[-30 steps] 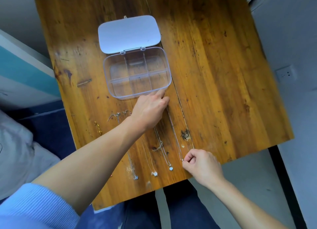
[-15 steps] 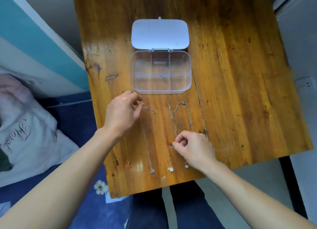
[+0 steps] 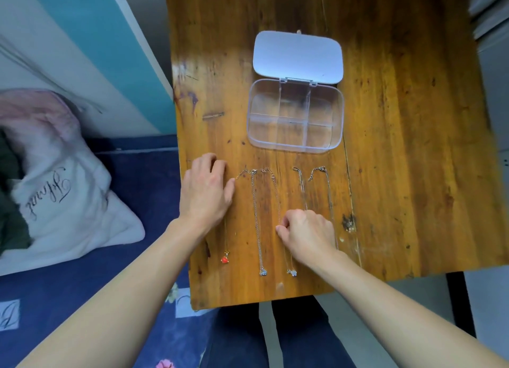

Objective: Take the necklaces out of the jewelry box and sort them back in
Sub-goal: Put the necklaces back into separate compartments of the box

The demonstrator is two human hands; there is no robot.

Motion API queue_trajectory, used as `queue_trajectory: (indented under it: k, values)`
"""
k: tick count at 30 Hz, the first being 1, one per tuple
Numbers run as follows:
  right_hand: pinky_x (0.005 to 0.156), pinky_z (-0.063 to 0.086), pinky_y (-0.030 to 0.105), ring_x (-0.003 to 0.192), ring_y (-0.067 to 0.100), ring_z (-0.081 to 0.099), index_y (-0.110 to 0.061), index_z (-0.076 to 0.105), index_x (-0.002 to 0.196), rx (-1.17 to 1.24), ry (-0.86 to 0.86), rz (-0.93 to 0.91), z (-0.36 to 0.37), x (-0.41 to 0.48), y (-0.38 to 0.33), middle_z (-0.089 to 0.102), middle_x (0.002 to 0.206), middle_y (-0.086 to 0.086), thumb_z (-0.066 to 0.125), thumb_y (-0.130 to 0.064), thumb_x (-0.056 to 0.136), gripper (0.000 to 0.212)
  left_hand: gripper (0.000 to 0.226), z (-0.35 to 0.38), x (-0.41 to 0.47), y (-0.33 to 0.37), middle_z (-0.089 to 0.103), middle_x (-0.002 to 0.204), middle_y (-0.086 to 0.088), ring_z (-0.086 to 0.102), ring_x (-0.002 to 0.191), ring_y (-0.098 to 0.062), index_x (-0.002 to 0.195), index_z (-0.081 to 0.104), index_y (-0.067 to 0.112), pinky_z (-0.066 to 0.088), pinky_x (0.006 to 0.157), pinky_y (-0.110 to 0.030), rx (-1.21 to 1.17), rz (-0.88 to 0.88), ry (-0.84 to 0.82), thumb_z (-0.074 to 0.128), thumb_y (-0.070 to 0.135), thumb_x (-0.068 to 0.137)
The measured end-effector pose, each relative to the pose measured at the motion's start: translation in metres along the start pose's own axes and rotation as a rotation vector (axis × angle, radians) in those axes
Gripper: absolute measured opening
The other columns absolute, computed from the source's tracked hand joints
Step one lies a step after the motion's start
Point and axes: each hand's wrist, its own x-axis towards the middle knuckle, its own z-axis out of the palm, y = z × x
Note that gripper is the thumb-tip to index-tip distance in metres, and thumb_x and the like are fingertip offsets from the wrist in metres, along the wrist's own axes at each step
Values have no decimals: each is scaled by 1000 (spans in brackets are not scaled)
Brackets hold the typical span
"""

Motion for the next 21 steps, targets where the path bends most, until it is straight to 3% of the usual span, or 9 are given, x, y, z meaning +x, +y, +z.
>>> queue_trajectory:
  k: [5, 8, 11, 15, 18, 21]
  values:
    - [65, 52, 35, 69, 21, 61, -20, 59, 76, 198, -69, 46, -7, -5, -3, 65, 70, -3, 51, -31, 89, 18, 41, 1, 0, -3, 50, 132, -13, 45, 122, -29, 124, 56, 8, 40, 99, -44, 11, 13, -5, 53, 34, 94]
    - [63, 52, 35, 66, 16, 60, -20, 60, 67, 488, 46, 78, -29, -5, -1, 66, 67, -4, 62, -23, 82, 15, 40, -1, 5, -4, 54, 126, -11, 47, 117, -28, 124, 56, 8, 41, 96, -43, -22, 14, 6, 52, 34, 94]
    - [54, 47, 31, 55, 16, 56, -9, 62, 62, 777, 131, 65, -63, -2, -4, 69, 63, 7, 68, -5, 75, 15, 38, -5, 18, -1, 57, 121, -11, 49, 113, -27, 124, 56, 8, 41, 93, -41, -93, -3, 40, 51, 33, 95]
    - [44, 46, 22, 52, 16, 62, -4, 66, 74, 1010, 152, -6, -108, 10, -12, 67, 59, 12, 71, 7, 76, 12, 37, -11, 45, 13, 57, 118, -12, 49, 112, -25, 122, 57, 8, 40, 92, -37, -247, -25, 102, 48, 33, 97]
    - [47, 50, 21, 58, 15, 66, -1, 71, 83, 1060, 136, -78, -139, 24, -21, 68, 67, 18, 70, 6, 79, 8, 43, -11, 65, 23, 53, 129, -13, 44, 123, -26, 128, 54, 9, 36, 100, -38, -303, -10, 102, 41, 37, 99]
    - [51, 51, 23, 59, 15, 66, 3, 71, 86, 1074, 139, -121, -164, 38, -27, 69, 67, 13, 67, 7, 80, 8, 53, -5, 76, 24, 37, 149, -13, 25, 142, -28, 139, 44, 14, 23, 114, -44, -193, 20, 23, 29, 47, 100]
